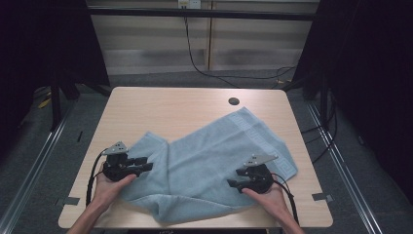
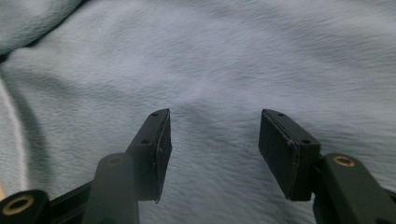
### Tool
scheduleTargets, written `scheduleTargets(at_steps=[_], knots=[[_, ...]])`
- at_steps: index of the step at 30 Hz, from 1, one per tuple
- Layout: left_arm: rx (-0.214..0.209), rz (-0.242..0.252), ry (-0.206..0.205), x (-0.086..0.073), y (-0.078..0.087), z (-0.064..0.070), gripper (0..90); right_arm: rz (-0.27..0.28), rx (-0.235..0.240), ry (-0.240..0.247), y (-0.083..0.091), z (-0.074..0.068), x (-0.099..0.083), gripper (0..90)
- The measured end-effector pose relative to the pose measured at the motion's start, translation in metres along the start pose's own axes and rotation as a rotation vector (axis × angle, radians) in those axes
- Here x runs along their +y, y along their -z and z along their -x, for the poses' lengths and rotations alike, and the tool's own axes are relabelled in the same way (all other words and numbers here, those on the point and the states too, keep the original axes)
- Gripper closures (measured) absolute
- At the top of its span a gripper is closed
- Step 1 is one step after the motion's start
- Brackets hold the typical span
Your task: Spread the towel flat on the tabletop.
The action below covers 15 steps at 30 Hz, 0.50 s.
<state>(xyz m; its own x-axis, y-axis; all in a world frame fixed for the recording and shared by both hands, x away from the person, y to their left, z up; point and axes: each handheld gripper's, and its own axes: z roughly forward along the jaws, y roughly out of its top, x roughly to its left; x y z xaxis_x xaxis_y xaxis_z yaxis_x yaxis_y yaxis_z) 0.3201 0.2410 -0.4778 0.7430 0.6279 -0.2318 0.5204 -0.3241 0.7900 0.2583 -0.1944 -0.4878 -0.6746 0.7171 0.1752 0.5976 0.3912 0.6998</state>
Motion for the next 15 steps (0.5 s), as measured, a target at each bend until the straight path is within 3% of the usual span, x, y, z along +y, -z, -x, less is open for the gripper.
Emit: scheduleTargets(at_steps=[1, 3, 4, 5, 6, 7, 10, 15], knots=[[0.015, -0.012, 0.0, -0.001, -0.003, -0.002, 59.4, -0.006, 0.02, -0.004, -0.004, -0.002, -0.001, 44.1], [0.021, -0.029, 0.008, -0.003, -0.007, -0.005, 58.1, -0.024, 0.014, 0.004, -0.008, -0.005, -0.003, 44.0], [0.04, -0.045, 0.0, -0.005, -0.01, -0.006, 57.7, -0.015, -0.029, 0.067, -0.014, -0.008, -0.005, 46.2], [0.053, -0.059, -0.006, -0.006, -0.014, -0.007, 57.7, -0.015, -0.029, 0.067, -0.014, -0.008, -0.005, 46.2], [0.063, -0.082, -0.016, -0.007, -0.018, -0.008, 57.9, -0.013, -0.073, 0.082, -0.015, -0.009, -0.005, 56.3], [0.068, -0.093, -0.028, -0.01, -0.022, -0.008, 58.8, -0.005, -0.086, 0.092, -0.016, -0.007, -0.004, 59.6], [0.068, -0.107, -0.012, -0.009, -0.02, -0.008, 63.5, -0.008, -0.103, 0.069, -0.018, -0.002, 0.0, 76.6], [0.044, -0.12, -0.025, -0.009, -0.02, -0.003, 71.4, -0.014, -0.112, 0.045, -0.023, 0.014, 0.01, 84.4]])
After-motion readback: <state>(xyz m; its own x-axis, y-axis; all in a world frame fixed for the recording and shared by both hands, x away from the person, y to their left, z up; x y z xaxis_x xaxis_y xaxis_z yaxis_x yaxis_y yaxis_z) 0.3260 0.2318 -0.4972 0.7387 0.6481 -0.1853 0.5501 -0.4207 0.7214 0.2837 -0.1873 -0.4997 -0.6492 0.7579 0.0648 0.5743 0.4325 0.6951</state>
